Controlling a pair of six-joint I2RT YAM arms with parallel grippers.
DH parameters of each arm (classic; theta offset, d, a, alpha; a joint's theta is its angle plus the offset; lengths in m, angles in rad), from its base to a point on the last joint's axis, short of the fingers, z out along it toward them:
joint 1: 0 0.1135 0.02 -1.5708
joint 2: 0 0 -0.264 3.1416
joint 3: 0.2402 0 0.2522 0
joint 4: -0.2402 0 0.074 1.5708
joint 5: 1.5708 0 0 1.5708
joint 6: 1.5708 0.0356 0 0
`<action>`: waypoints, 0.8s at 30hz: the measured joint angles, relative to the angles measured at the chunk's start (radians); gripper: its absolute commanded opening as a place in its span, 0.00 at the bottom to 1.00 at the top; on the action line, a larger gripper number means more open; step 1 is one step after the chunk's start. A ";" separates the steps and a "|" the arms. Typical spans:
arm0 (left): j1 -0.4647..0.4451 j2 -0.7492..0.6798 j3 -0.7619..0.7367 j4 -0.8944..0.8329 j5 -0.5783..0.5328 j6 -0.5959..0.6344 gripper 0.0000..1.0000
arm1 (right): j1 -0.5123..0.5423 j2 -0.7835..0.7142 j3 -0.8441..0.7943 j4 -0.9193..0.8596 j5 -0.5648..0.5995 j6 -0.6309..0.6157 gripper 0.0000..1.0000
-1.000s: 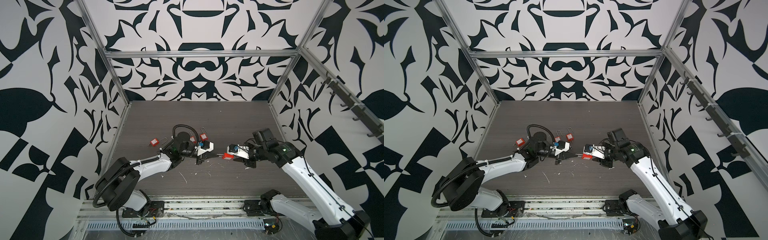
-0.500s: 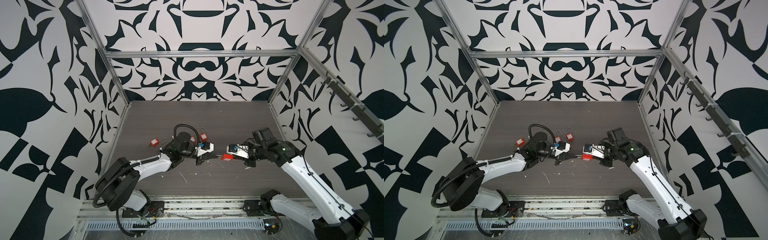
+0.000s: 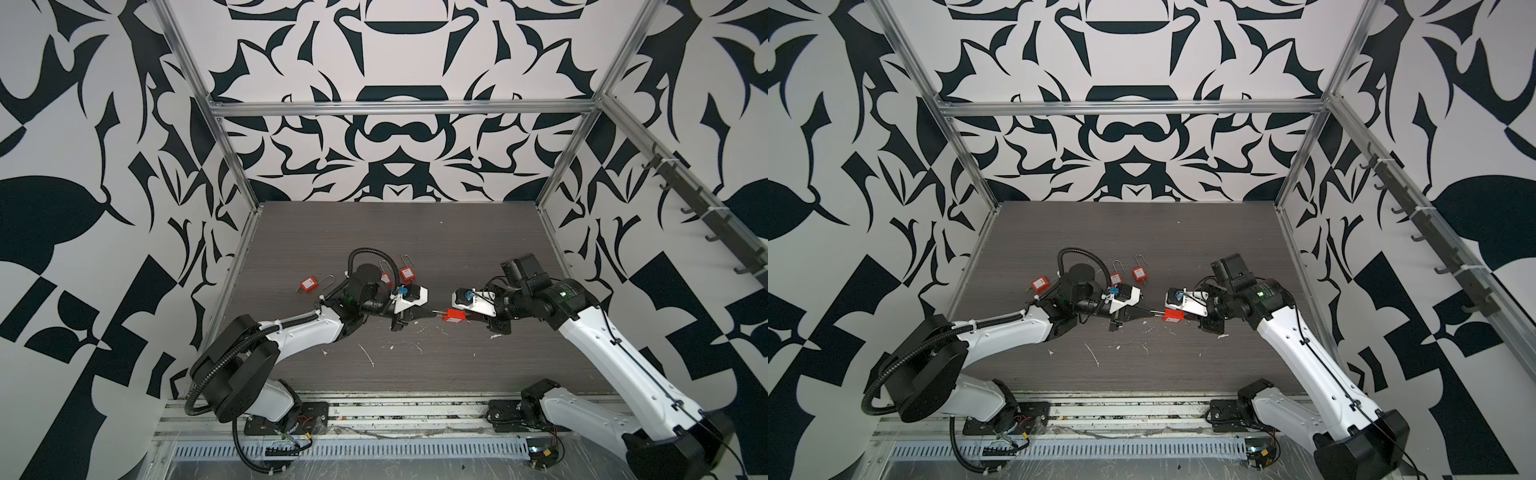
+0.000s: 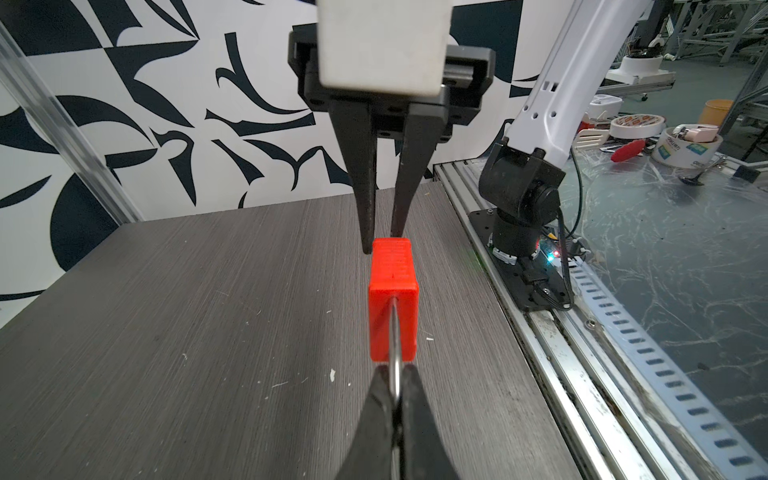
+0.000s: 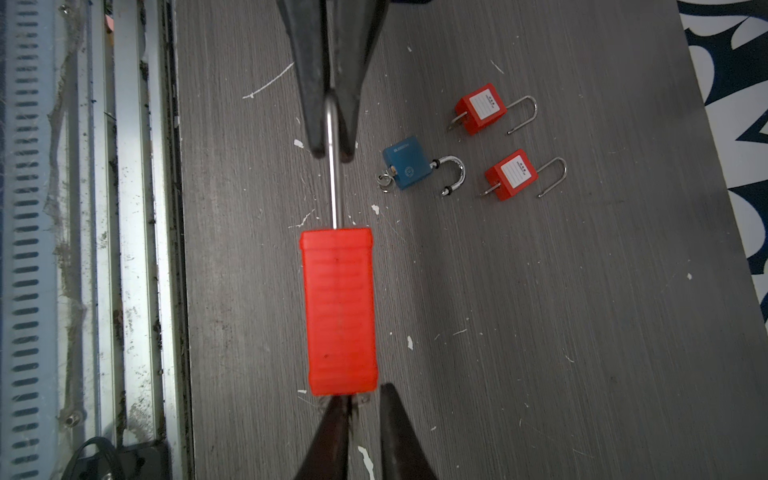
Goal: Lock with the key
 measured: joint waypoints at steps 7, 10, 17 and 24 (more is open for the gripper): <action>0.000 0.000 0.021 -0.006 0.009 0.008 0.00 | 0.000 0.000 0.000 -0.016 0.006 0.001 0.18; 0.000 0.000 0.021 -0.013 0.011 0.010 0.00 | 0.000 0.000 0.000 -0.019 0.005 0.001 0.15; 0.000 0.000 0.033 -0.049 0.011 0.032 0.00 | 0.000 0.000 0.003 -0.022 0.004 0.001 0.09; 0.000 0.000 0.039 -0.060 0.009 0.037 0.00 | 0.000 -0.005 0.002 -0.024 0.005 -0.009 0.05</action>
